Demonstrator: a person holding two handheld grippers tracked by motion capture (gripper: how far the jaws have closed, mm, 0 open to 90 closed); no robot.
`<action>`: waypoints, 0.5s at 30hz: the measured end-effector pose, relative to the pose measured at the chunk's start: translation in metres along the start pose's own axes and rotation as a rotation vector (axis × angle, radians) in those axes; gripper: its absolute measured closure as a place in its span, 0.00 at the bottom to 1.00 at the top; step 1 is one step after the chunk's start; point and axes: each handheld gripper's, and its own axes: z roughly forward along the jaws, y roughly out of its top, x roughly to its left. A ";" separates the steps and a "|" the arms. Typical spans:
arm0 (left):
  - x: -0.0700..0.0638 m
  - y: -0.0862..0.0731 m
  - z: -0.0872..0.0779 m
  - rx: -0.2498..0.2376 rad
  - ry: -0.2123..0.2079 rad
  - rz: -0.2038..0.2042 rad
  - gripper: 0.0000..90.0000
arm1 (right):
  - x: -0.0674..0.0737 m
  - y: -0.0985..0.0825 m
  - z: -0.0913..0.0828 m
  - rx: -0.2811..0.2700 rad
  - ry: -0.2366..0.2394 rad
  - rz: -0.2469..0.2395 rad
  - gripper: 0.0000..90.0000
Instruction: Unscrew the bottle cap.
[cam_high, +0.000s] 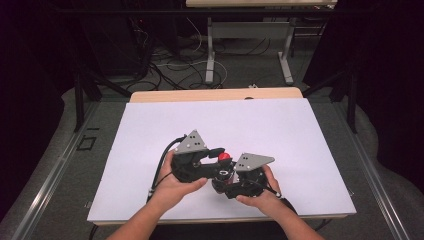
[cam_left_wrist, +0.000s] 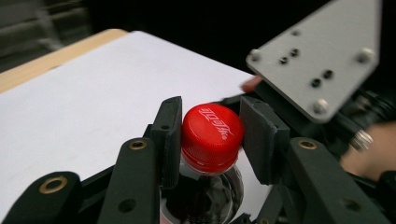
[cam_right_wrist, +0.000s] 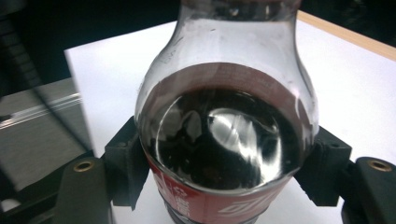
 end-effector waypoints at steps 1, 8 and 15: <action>-0.004 -0.001 0.001 -0.003 0.037 -0.007 0.67 | 0.000 0.000 0.001 -0.004 -0.029 -0.011 0.32; -0.019 -0.003 0.007 -0.017 0.163 -0.060 0.67 | 0.003 -0.002 0.004 0.000 -0.077 0.016 0.32; -0.011 -0.002 0.002 -0.004 0.065 -0.046 0.59 | 0.000 -0.002 0.002 -0.007 -0.017 0.010 0.32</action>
